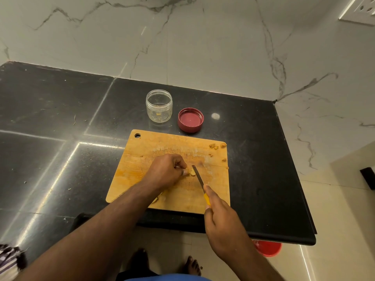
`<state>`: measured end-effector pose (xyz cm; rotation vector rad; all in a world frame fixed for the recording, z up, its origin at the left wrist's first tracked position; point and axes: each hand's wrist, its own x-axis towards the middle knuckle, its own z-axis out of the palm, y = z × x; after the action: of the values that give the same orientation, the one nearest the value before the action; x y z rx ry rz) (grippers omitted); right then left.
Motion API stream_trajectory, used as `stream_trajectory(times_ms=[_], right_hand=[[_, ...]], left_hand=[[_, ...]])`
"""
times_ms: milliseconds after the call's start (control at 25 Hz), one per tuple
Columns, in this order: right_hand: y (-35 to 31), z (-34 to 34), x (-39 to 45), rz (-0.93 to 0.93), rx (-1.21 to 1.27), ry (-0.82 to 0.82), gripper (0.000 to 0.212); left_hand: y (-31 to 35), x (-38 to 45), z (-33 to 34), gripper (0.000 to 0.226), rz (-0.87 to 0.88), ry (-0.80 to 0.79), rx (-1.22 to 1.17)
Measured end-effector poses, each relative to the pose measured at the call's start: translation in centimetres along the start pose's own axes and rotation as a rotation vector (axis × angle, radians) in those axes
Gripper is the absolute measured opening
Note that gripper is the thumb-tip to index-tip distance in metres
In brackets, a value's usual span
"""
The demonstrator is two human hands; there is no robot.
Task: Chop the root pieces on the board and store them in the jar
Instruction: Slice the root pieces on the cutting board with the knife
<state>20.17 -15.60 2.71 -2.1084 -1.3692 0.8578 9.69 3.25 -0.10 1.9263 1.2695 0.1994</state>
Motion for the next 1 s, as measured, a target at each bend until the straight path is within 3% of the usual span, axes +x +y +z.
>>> stream_trajectory(times_ms=[600, 1000], right_hand=[[-1.5, 0.8, 2.0, -0.075, -0.196, -0.042, 0.056], [-2.0, 0.5, 3.4, -0.051, -0.198, -0.092, 0.055]], left_hand=[[0.1, 0.4, -0.2, 0.011, 0.026, -0.006, 0.013], [0.1, 0.3, -0.1, 0.008, 0.047, 0.015, 0.034]])
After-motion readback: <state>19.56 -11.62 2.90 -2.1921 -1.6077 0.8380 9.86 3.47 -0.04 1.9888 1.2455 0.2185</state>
